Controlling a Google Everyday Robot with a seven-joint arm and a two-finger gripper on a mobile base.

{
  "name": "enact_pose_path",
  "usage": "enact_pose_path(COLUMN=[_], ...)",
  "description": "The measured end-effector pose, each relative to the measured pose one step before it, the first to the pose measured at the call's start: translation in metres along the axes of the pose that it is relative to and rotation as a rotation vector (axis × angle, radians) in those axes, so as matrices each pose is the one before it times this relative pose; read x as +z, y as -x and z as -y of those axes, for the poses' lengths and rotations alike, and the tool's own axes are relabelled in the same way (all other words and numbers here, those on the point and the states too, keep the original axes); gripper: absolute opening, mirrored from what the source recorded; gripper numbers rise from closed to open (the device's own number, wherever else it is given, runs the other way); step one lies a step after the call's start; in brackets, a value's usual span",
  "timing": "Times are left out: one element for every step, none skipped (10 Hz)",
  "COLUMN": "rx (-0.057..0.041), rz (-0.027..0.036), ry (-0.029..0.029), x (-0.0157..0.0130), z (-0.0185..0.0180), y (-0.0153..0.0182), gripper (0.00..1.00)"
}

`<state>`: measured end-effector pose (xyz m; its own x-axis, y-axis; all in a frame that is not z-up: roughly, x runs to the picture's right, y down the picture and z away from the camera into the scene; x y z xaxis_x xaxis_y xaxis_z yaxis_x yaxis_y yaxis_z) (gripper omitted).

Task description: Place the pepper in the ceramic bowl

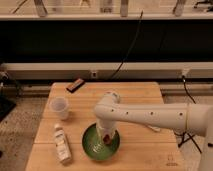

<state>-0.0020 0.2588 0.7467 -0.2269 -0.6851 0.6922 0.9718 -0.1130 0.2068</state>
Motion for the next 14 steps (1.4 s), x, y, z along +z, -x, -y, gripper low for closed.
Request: enact_pose_path(rx=[-0.00454,-0.00845,-0.00592,-0.00413,-0.00422,-0.00269,-0.00154,-0.00145,-0.00194,-0.00276,-0.00237,0.00074,0.00593,0.00531], rz=[-0.00036,0.00110,0.00086,-0.00198,-0.00240,-0.00034,-0.00320,-0.00214,-0.00265,-0.00274,-0.00268,-0.00391,-0.00466,0.00029], ry=[-0.00596,-0.00334,-0.00144,-0.00139,-0.00149,0.00129,0.00014,-0.00019,-0.00010,-0.00054,-0.00060,0.00150,-0.00102,-0.00231], x=[0.00023,0.00056,0.00162,0.00060,0.00144,0.00132,0.00053,0.00023,0.00014,-0.00022,-0.00046,-0.00102,-0.00295,-0.00069], z=[0.00236,0.00298,0.00148,0.00126,0.00097,-0.00012,-0.00023,0.00015,-0.00010,0.00007,0.00018,-0.00134,-0.00189,-0.00142], y=[0.00091,0.00167,0.00173,0.00037,0.00048,0.00060,0.00007,0.00010,0.00039,0.00008,0.00006,0.00041,-0.00006,-0.00026], gripper=[0.33,0.44,0.56,0.64,0.75,0.79,0.80,0.80,0.80,0.80,0.80,0.80,0.80,0.80])
